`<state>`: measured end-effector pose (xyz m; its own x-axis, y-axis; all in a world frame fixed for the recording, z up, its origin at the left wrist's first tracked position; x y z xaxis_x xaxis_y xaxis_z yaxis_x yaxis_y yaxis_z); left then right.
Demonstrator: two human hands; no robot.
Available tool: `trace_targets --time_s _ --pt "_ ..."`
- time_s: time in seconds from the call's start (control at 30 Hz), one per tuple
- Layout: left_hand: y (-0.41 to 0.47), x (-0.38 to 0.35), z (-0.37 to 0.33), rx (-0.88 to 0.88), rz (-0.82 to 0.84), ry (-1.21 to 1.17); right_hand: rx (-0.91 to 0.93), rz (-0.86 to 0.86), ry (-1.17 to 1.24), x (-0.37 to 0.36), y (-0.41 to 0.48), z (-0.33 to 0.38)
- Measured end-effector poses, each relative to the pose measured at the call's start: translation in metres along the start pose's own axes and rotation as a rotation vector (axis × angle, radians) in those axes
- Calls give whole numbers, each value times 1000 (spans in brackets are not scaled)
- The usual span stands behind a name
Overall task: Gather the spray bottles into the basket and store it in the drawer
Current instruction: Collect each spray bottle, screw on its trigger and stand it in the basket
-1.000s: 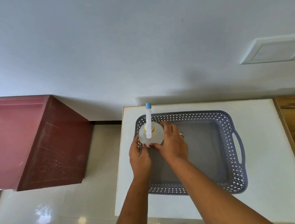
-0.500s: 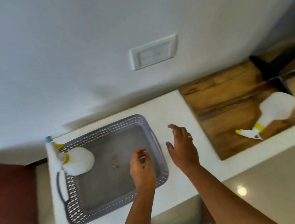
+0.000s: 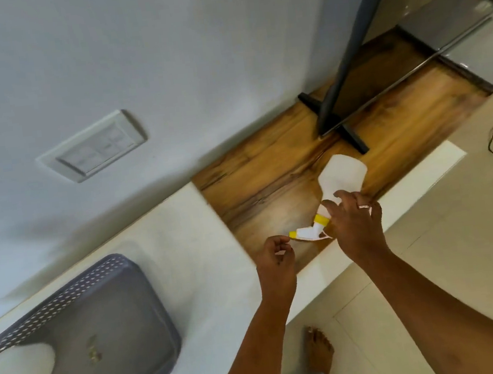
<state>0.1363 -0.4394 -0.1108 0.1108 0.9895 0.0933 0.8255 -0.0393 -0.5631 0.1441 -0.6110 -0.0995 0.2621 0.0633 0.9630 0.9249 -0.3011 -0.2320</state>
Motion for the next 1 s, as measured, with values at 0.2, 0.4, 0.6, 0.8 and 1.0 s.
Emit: trace_targets --time_s 0.2,0.4,0.6,0.8,1.0 --pt "22 -37 4 119 -39 8 253 24 -238 -12 35 -4" --pt "42 -37 6 143 -162 -42 355 15 -345 -25 56 -5" --pt "50 -12 14 203 -321 -208 364 -13 -237 -1 68 14" --pt "45 14 5 157 -230 -299 279 -132 81 45 54 79" --pt "13 81 -11 -72 -204 -137 277 -125 425 72 11 158"
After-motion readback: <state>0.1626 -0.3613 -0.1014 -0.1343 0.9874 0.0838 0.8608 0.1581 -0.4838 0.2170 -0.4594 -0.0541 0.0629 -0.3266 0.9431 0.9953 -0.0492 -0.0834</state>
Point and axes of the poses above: each hand's wrist, its own y-axis towards the middle knuckle, its own x-axis out of the back of the hand, z = x × y, the point moved 5 cm from there along y, towards the middle knuckle, and after that the axes turned 4 degrees about -y, right-handed, at the moved point
